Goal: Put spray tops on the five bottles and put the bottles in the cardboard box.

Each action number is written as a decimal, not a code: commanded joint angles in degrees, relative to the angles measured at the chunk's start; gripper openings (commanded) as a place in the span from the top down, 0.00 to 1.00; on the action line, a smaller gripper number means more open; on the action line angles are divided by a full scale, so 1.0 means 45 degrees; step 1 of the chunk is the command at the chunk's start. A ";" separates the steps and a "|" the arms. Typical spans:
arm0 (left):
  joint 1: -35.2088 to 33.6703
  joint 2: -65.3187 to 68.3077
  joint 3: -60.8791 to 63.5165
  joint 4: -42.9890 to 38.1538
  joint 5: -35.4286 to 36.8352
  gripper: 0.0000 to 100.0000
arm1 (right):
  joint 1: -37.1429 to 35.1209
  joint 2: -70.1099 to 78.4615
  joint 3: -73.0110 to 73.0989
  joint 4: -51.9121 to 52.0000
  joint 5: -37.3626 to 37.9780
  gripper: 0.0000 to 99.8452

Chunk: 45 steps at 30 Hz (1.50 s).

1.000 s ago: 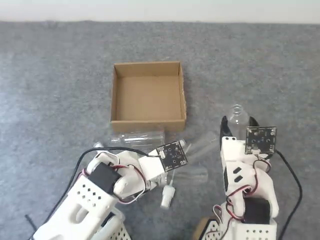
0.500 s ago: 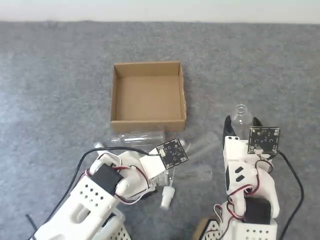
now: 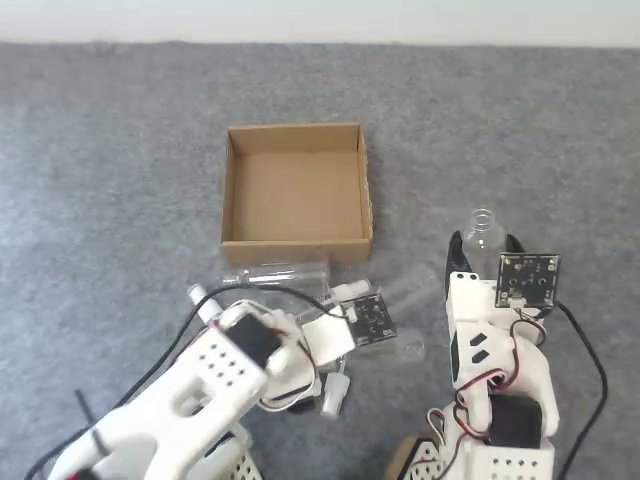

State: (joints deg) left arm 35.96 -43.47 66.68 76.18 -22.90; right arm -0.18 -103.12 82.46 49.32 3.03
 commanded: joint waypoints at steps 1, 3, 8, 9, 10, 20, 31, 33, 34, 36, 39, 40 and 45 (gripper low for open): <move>-0.0059 0.1602 -0.0908 -0.0625 0.0430 0.75 | 0.0107 -0.0205 -0.0156 -0.0322 -0.0137 0.96; -0.0527 0.1836 -0.0889 -0.1035 0.0703 0.75 | 0.0107 -0.0205 -0.0156 -0.0322 -0.0137 0.96; -0.1348 0.2227 -0.0576 -0.1524 0.0664 0.75 | 0.0088 -0.0205 -0.0156 -0.0322 -0.0137 0.96; -0.1387 0.2325 -0.0420 -0.1758 0.0664 0.75 | 0.0088 -0.0205 -0.0156 -0.0322 -0.0137 0.96; -0.1387 0.2422 -0.0225 -0.2012 0.0664 0.75 | 0.0088 -0.0205 -0.0156 -0.0322 -0.0137 0.96; -0.1387 0.3907 -0.0068 -0.3184 0.0684 0.91 | 0.0088 -0.0205 -0.0156 -0.0322 -0.0137 0.96; -0.1387 0.3946 -0.0752 -0.2442 0.0645 0.96 | 0.0068 -0.0205 -0.0137 -0.0303 -0.0098 0.96; -0.1407 0.3946 -0.1045 -0.2012 0.0469 0.96 | 0.0068 -0.0205 -0.0137 -0.0303 -0.0078 0.96; -0.1407 0.3946 -0.1182 -0.1836 0.0176 0.96 | 0.0068 -0.0205 -0.0137 -0.0303 -0.0078 0.96; -0.1602 0.3946 -0.1455 -0.1446 -0.0215 0.96 | 0.0068 -0.0205 -0.0137 -0.0303 -0.0078 0.96; -0.2559 0.3946 -0.2042 -0.0703 -0.0742 0.96 | 0.0068 -0.0205 -0.0137 -0.0303 -0.0078 0.96; -0.2950 0.3946 -0.2256 -0.0469 -0.1074 0.96 | 0.0068 -0.0205 -0.0137 -0.0303 -0.0078 0.96; -0.4806 0.3946 -0.3155 0.0957 -0.3067 0.96 | 0.0068 -0.0205 -0.0137 -0.0303 -0.0059 0.96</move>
State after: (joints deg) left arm 19.60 -25.63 57.98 75.38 -30.11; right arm -0.18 -103.12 82.46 49.32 3.03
